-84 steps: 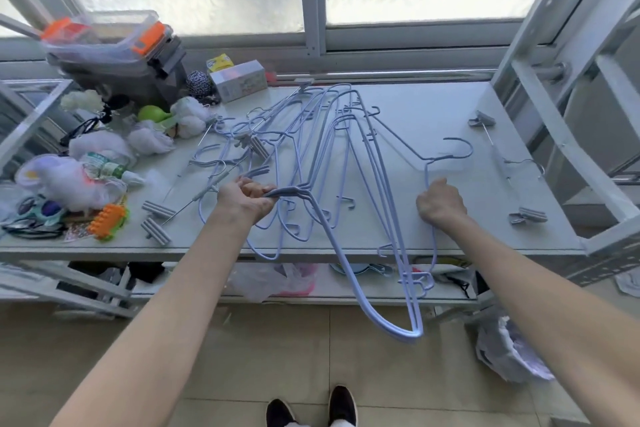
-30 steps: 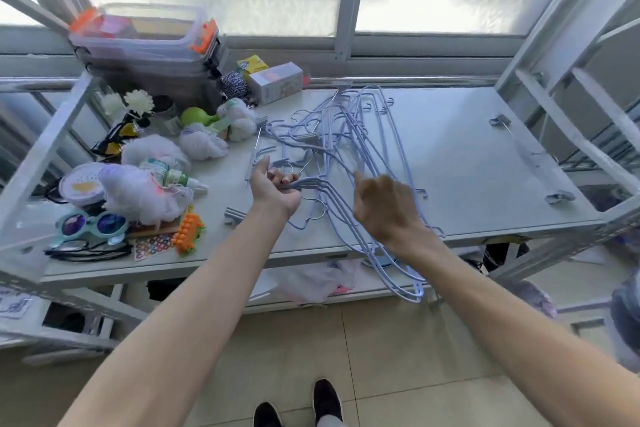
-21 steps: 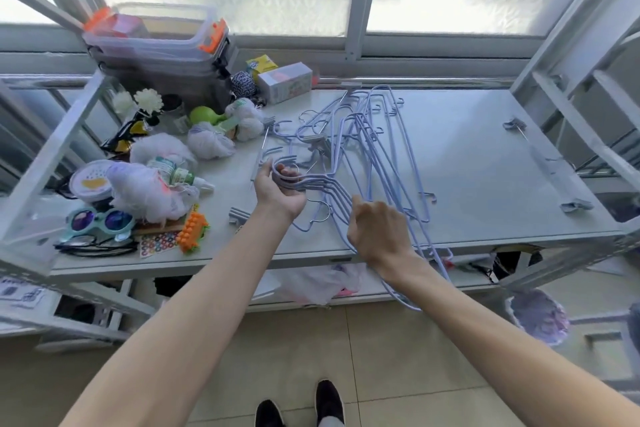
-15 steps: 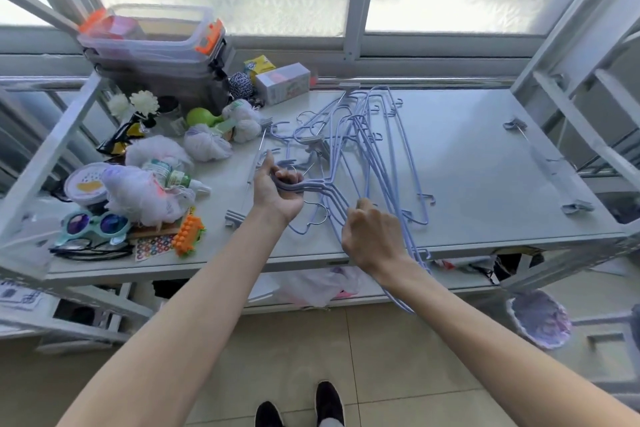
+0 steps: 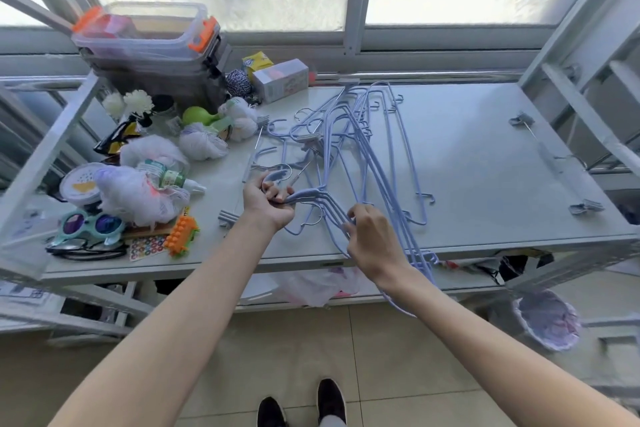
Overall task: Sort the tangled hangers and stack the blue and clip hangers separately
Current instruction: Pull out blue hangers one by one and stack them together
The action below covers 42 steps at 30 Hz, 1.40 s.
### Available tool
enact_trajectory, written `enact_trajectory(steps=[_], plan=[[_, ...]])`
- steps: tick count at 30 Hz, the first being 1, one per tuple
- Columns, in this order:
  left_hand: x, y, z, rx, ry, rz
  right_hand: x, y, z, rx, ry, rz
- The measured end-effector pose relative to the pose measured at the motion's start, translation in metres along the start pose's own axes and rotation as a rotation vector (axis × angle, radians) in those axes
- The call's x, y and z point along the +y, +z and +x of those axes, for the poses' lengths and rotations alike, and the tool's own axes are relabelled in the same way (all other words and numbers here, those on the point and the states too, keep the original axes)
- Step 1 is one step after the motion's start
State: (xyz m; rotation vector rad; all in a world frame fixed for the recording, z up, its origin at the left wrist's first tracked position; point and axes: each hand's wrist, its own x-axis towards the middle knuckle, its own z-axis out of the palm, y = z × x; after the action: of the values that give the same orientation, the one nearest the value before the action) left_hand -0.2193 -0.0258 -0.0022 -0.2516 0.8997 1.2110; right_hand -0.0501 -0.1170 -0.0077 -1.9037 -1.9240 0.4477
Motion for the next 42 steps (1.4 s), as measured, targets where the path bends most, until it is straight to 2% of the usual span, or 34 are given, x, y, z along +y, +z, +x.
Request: enact_trajectory(steps=[5,12,19,26,30,33,36,38,42], plan=[[-0.003,-0.002,-0.001,0.017,0.023,-0.021,-0.001,0.002,0.000,0.008,0.024,-0.053],[-0.006,-0.001,0.001,0.141,0.006,-0.007,0.005,0.005,-0.001,-0.113,0.001,-0.115],[-0.008,-0.005,0.002,0.160,-0.023,0.023,0.010,0.003,0.004,-0.191,-0.073,-0.183],[-0.005,0.001,-0.003,0.123,-0.011,-0.025,0.018,-0.017,0.015,-0.267,-0.095,-0.102],[0.002,0.014,-0.010,0.100,0.011,-0.041,0.027,-0.047,0.038,-0.079,0.066,0.444],[0.010,0.020,-0.016,0.080,0.006,-0.076,0.041,-0.070,0.065,0.150,0.149,0.668],[0.020,0.021,-0.023,0.062,-0.002,-0.127,0.058,-0.087,0.095,0.385,0.259,0.761],[0.029,0.021,-0.028,0.042,0.006,-0.162,0.064,-0.087,0.109,0.472,0.326,0.739],[0.053,0.017,-0.040,-0.025,0.027,-0.212,0.060,-0.062,0.128,0.368,0.408,0.712]])
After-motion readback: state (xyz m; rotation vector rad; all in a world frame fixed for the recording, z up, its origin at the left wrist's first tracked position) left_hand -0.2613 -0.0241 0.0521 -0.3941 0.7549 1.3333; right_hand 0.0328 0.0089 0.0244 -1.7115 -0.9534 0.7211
